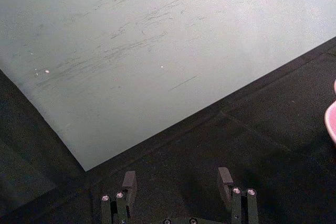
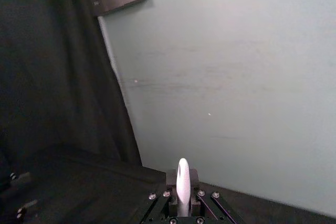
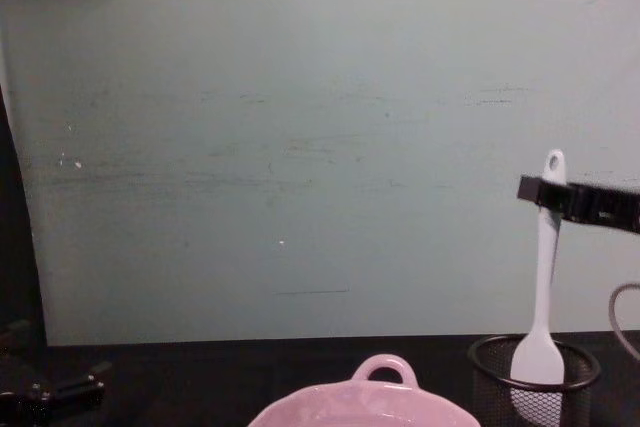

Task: Use the one hand to pick up the spoon and stir the clear water in the bowl.

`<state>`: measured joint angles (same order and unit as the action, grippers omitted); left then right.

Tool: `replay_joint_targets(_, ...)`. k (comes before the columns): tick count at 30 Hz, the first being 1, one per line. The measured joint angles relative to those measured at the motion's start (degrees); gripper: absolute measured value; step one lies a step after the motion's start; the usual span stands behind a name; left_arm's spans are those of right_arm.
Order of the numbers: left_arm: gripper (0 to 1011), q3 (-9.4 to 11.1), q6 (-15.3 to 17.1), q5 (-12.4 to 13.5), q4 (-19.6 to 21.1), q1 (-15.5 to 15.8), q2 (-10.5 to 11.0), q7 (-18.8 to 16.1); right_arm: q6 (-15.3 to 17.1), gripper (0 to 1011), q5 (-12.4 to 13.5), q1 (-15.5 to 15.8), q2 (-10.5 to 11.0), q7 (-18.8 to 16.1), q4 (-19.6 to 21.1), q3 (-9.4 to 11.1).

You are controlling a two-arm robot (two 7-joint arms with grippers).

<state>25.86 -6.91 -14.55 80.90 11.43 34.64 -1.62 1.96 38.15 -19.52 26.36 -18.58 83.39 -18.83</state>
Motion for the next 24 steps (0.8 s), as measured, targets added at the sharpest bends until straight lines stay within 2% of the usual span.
replay_joint_targets(5, 1011, 0.0, 0.0, 0.0, 0.0, 0.0, 0.0, 0.0, 1.98, 123, -2.18, -0.38, 1.92, -0.81, 4.21, -0.21)
replay_joint_targets(14, 1011, 0.0, 0.0, 0.0, 0.0, 0.0, 0.0, 0.0, 5.25, 123, -2.87, -1.43, 3.91, -3.08, 9.56, 0.51)
replay_joint_targets(24, 1011, 0.0, 0.0, 0.0, 0.0, 0.0, 0.0, 0.0, 6.01, 123, -3.3, -2.24, 4.52, -3.71, 10.45, 0.64)
